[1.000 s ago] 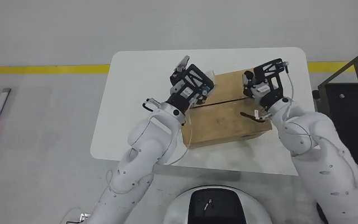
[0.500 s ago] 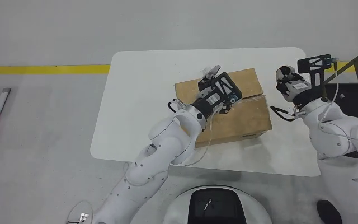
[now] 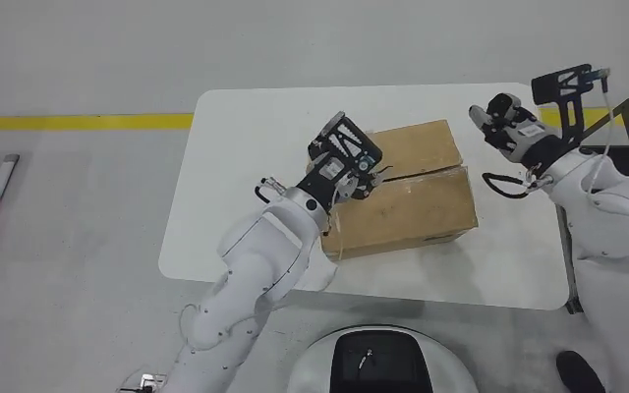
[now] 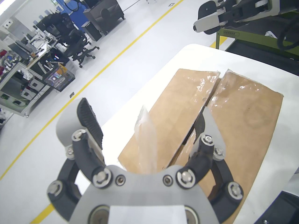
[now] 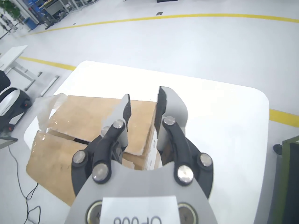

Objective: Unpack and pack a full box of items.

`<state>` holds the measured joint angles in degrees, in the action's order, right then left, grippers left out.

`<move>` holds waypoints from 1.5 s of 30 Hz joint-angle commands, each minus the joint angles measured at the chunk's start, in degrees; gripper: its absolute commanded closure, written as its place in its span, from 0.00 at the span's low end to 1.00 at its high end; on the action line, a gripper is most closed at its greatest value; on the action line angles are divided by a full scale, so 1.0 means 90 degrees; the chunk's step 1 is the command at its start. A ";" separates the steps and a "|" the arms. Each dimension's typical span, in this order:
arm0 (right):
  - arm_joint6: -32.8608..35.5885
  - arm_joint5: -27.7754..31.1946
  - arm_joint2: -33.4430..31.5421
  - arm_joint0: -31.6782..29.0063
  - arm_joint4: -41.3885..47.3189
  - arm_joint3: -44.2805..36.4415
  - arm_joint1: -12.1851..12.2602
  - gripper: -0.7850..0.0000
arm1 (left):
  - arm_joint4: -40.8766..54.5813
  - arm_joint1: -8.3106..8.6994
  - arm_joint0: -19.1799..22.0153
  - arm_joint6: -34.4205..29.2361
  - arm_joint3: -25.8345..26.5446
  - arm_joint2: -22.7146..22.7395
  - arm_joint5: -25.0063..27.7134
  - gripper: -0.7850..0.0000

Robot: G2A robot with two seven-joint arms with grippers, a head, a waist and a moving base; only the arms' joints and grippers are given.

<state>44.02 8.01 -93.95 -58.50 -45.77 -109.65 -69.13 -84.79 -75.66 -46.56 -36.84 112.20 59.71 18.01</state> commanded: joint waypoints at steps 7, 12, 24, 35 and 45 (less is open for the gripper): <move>0.1714 0.0348 0.0220 0.1024 0.0881 0.0375 0.0114 0.00 | 0.1039 0.0141 -0.0975 -0.0992 0.0634 0.1044 0.0056 0.00; 0.2802 0.0355 0.0714 0.1830 0.1164 0.0610 0.0165 0.00 | 0.1323 0.0219 -0.1520 -0.1214 0.0763 0.1423 0.0192 0.00; 0.3181 0.0535 0.1634 0.2780 0.0929 0.0949 0.0159 0.00 | 0.1438 0.0291 -0.1665 -0.1527 0.0699 0.1736 0.0030 0.00; 0.3164 0.0892 0.2098 0.3144 0.0532 0.0903 0.0182 0.00 | 0.1103 0.0360 -0.1910 -0.2073 0.0712 0.2232 -0.0727 0.00; 0.3657 0.2150 0.4431 0.5501 0.0756 0.2302 -0.0033 0.00 | 0.0986 0.0376 -0.1955 -0.2251 0.0678 0.2379 -0.1017 0.00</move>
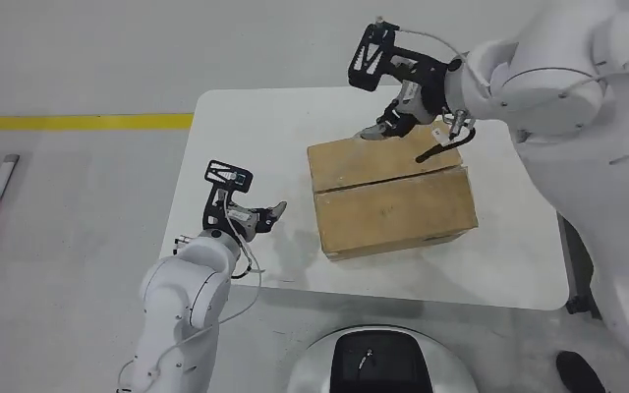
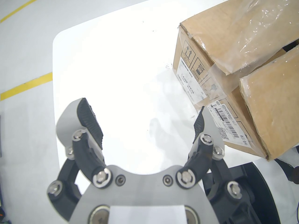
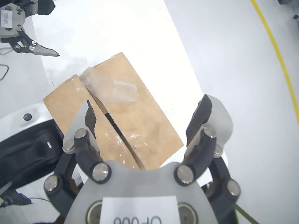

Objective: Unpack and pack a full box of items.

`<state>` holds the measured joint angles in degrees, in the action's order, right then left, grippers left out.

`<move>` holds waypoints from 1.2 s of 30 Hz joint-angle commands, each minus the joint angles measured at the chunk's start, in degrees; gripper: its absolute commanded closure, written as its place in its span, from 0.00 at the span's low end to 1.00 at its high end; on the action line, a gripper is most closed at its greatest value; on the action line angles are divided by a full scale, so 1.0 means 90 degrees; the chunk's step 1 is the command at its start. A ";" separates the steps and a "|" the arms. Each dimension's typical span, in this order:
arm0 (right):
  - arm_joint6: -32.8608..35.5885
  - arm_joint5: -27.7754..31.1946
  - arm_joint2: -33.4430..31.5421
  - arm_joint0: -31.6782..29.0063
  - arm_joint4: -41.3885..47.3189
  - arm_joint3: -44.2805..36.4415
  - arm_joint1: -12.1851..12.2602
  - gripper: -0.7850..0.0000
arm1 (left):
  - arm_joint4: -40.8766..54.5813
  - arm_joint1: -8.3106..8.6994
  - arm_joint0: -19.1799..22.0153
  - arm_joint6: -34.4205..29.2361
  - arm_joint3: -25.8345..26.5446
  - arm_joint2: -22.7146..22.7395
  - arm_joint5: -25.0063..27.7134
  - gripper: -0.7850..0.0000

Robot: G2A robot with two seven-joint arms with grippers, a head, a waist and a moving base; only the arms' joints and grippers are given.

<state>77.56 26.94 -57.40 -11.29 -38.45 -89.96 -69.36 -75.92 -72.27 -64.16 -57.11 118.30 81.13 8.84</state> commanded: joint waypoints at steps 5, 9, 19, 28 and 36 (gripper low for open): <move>-0.0330 0.0308 0.1845 0.1258 0.0214 0.0746 -0.0033 0.00 | 0.0001 0.0000 0.0000 0.0001 0.0000 0.0000 0.0000 0.00; -0.0476 0.0454 0.2807 0.1883 0.0395 0.1139 -0.0012 0.00 | 0.0001 0.0000 0.0000 0.0001 0.0000 0.0000 0.0000 0.00; -0.0628 0.0605 0.4376 0.2882 0.1008 0.1538 0.0080 0.00 | 0.0001 0.0000 0.0000 0.0001 0.0000 0.0000 0.0000 0.00; -0.0686 0.0661 0.4913 0.3175 0.1092 0.1646 0.0049 0.26 | 0.0001 0.0000 0.0000 0.0001 0.0000 0.0000 0.0000 0.00; -0.0692 0.0561 0.4983 0.3153 0.0940 0.1782 -0.0144 0.47 | 0.0001 0.0000 0.0000 0.0001 0.0000 0.0000 0.0000 0.00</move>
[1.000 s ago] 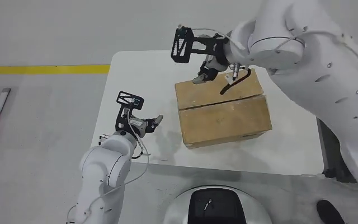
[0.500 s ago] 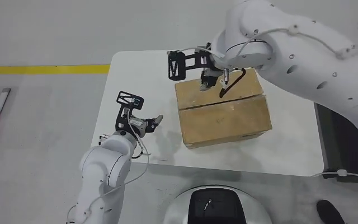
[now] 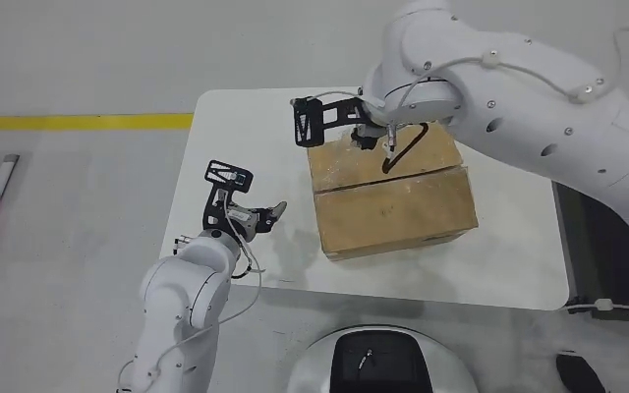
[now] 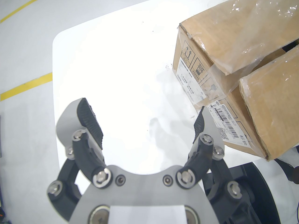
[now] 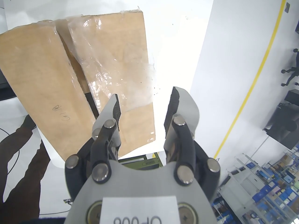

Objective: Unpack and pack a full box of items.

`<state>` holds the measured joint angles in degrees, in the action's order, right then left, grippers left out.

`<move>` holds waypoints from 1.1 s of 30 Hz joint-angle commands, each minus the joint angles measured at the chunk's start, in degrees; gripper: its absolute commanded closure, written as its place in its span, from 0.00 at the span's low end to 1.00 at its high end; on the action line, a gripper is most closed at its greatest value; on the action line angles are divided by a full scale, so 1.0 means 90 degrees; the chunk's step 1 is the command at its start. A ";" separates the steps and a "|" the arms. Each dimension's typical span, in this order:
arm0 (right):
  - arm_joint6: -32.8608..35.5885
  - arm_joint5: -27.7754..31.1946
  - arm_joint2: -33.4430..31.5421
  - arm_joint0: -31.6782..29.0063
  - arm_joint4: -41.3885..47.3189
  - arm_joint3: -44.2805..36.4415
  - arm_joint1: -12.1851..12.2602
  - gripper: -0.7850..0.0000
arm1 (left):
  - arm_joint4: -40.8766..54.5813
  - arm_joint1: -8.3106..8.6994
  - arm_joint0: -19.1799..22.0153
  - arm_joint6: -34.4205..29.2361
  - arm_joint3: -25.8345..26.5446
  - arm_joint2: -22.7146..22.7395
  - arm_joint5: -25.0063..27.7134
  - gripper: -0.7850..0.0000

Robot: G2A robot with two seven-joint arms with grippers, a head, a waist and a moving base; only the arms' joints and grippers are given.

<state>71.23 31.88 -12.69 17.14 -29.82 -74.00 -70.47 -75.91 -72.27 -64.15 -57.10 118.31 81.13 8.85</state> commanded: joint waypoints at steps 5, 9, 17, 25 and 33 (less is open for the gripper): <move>0.0010 0.0119 0.0130 -0.0030 -0.0098 0.0064 -0.0144 0.42 | 0.0000 0.0000 0.0000 0.0000 0.0000 0.0000 0.0000 0.00; -0.0009 0.0139 0.0250 -0.0010 -0.0193 0.0077 -0.0205 0.36 | 0.0000 0.0000 0.0000 0.0000 0.0000 0.0000 0.0000 0.00; -0.0015 0.0145 0.0328 -0.0173 -0.0674 0.0239 -0.0301 0.38 | 0.0000 0.0000 0.0000 0.0000 0.0000 0.0000 0.0000 0.00; -0.0168 -0.0153 0.0303 -0.0419 -0.1055 0.0566 -0.0451 0.41 | 0.0000 0.0000 0.0000 0.0000 0.0000 0.0000 0.0000 0.00; -0.0293 -0.0380 0.0268 -0.0576 -0.1378 0.0827 -0.0585 0.51 | 0.0000 0.0000 0.0000 0.0000 0.0000 0.0000 0.0000 0.00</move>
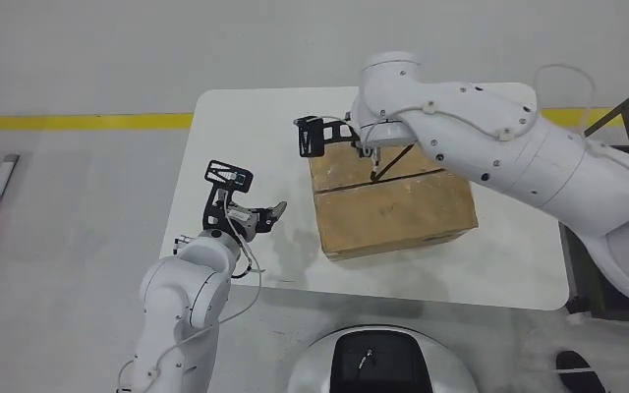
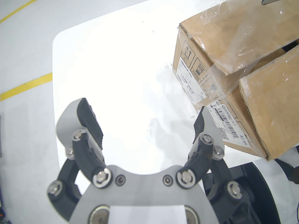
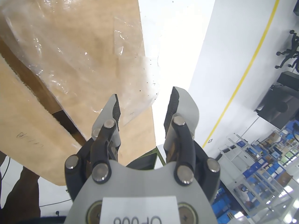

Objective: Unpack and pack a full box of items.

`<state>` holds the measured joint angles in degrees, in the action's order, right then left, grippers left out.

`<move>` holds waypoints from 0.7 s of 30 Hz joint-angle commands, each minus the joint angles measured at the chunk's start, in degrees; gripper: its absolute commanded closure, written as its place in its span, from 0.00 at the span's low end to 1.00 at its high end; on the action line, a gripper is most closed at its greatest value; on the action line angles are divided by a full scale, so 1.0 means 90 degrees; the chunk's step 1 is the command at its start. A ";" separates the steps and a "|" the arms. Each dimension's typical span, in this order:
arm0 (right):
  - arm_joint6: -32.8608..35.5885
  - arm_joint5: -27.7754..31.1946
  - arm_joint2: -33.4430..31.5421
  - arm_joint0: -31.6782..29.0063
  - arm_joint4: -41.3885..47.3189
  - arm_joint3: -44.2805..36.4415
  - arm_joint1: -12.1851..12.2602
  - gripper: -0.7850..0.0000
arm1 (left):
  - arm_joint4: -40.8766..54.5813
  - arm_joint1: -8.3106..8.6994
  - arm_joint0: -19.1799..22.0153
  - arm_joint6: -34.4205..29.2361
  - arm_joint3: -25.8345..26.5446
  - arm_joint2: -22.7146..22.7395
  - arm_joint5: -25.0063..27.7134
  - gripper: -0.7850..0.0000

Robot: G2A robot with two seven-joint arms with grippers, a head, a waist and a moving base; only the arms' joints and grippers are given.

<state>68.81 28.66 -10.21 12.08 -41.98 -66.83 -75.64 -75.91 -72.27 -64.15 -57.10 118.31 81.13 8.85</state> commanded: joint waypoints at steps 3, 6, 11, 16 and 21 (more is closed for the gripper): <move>-0.0115 -0.0174 -0.0068 -0.0094 -0.0047 0.0175 -0.0055 0.52 | 0.0000 0.0000 0.0000 0.0000 0.0000 0.0000 0.0000 0.00; -0.0172 -0.0282 -0.0152 -0.0176 0.0044 0.0291 -0.0096 0.54 | 0.0000 0.0000 0.0000 0.0000 0.0000 0.0000 0.0000 0.00; -0.0206 -0.0378 -0.0225 -0.0290 -0.0008 0.0450 -0.0152 0.64 | 0.0000 0.0000 0.0000 0.0000 0.0000 0.0000 0.0000 0.00; -0.0253 -0.0506 -0.0341 -0.0385 0.0001 0.0625 -0.0201 0.92 | 0.0000 0.0000 0.0000 0.0000 0.0000 0.0000 0.0000 0.00; -0.0255 -0.0735 -0.0535 -0.0470 0.0102 0.0833 -0.0207 1.00 | 0.0000 0.0000 0.0000 0.0000 0.0000 0.0000 0.0000 0.00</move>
<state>66.53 22.40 -14.73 7.94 -41.14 -59.54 -77.51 -75.91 -72.27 -64.15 -57.10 118.31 81.13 8.85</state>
